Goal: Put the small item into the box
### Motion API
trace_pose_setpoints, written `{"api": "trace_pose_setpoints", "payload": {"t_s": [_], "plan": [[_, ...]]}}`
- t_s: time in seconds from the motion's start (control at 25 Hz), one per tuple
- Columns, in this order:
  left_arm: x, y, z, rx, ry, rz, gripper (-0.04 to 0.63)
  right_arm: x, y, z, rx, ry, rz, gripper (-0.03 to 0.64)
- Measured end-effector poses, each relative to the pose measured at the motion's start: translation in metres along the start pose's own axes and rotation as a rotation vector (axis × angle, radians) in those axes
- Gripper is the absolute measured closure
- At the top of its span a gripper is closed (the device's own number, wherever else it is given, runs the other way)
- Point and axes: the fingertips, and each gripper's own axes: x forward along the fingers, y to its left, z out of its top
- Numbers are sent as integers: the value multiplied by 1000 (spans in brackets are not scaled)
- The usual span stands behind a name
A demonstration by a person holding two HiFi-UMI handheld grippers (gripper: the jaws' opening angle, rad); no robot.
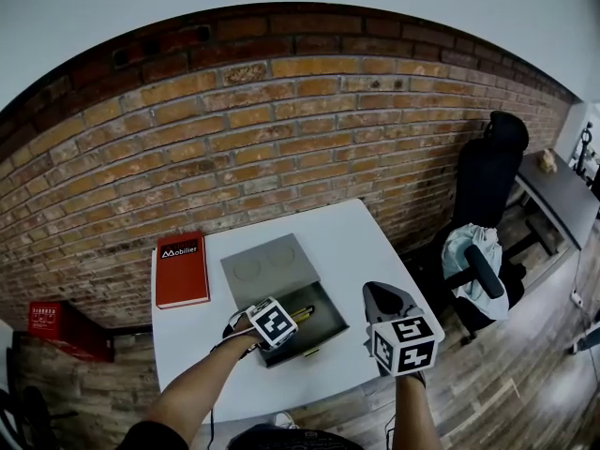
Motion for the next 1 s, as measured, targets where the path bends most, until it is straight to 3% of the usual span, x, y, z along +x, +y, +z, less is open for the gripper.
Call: {"api": "trace_pose_setpoints", "payload": {"t_s": [0.4, 1.0], "plan": [[-48, 11, 23, -67, -146, 103, 446, -6, 15, 2, -17, -9, 52, 597], [-145, 31, 19, -222, -400, 304, 479, -10, 48, 12, -51, -27, 153, 597]]}}
